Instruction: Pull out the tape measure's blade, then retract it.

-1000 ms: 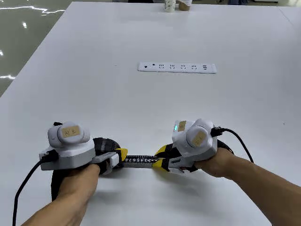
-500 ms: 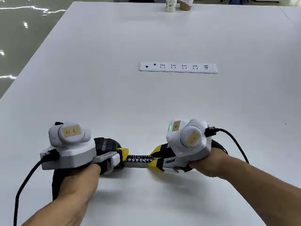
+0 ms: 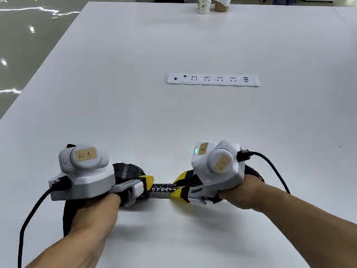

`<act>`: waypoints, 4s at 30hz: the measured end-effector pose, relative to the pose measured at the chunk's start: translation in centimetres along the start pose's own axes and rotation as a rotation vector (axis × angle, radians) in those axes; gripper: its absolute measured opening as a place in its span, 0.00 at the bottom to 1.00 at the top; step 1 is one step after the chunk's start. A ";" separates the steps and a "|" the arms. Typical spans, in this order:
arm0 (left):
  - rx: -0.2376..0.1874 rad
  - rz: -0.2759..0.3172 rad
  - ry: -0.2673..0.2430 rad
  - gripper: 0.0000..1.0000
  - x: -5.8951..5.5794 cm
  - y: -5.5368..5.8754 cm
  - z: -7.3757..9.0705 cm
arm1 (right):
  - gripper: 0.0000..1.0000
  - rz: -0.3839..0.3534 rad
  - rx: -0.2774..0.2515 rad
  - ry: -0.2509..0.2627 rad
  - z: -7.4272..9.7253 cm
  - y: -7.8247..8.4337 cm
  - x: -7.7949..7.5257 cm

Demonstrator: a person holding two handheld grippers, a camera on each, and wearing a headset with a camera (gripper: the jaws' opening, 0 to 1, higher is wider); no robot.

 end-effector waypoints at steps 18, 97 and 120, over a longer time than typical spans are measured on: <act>0.005 0.005 0.005 0.59 0.0 -0.1 0.0 | 0.10 0.009 -0.012 -0.006 -1.2 -1.3 0.2; 0.032 -0.070 0.031 0.66 -0.2 -0.1 0.0 | 0.26 0.079 0.019 0.014 -0.5 -2.1 0.6; 0.028 -0.201 0.062 0.72 0.6 1.0 2.1 | 0.39 -0.021 0.003 0.080 3.5 0.6 1.5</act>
Point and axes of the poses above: the centre of the closed fingertips' face, and the gripper's own axes: z roughly backward along the fingers, x roughly to its left, y roughly out of its underside, the point moved 8 cm from there along z, roughly backward along the fingers, and after that the axes turned 6 degrees about x, right-handed, at the moved point
